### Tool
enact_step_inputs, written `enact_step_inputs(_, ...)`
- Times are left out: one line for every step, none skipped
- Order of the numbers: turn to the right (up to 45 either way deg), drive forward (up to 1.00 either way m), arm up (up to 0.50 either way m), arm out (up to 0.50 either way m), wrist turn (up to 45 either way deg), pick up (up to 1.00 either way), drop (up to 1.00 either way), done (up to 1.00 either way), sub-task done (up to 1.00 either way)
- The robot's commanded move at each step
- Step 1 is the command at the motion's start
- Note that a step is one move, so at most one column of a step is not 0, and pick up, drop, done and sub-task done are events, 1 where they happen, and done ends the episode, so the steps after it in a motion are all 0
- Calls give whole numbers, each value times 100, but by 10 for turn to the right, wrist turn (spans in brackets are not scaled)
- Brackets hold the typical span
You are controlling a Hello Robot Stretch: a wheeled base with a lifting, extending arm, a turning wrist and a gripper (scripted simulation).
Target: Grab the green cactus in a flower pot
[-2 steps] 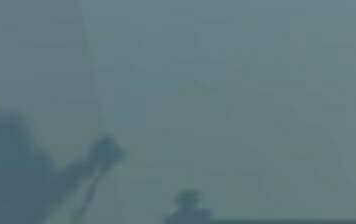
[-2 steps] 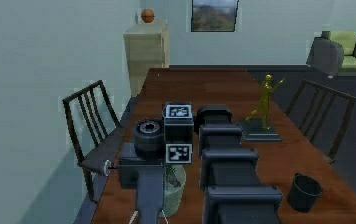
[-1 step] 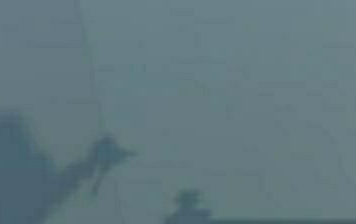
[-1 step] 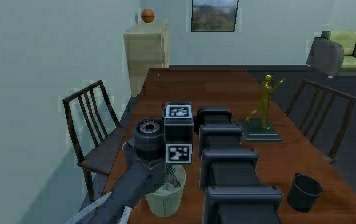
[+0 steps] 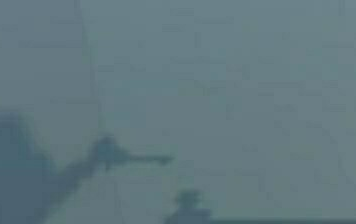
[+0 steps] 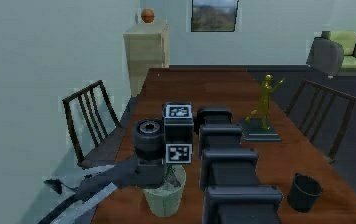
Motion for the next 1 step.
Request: enact_step_inputs(0,0,0,0,450,0,0,0,0)
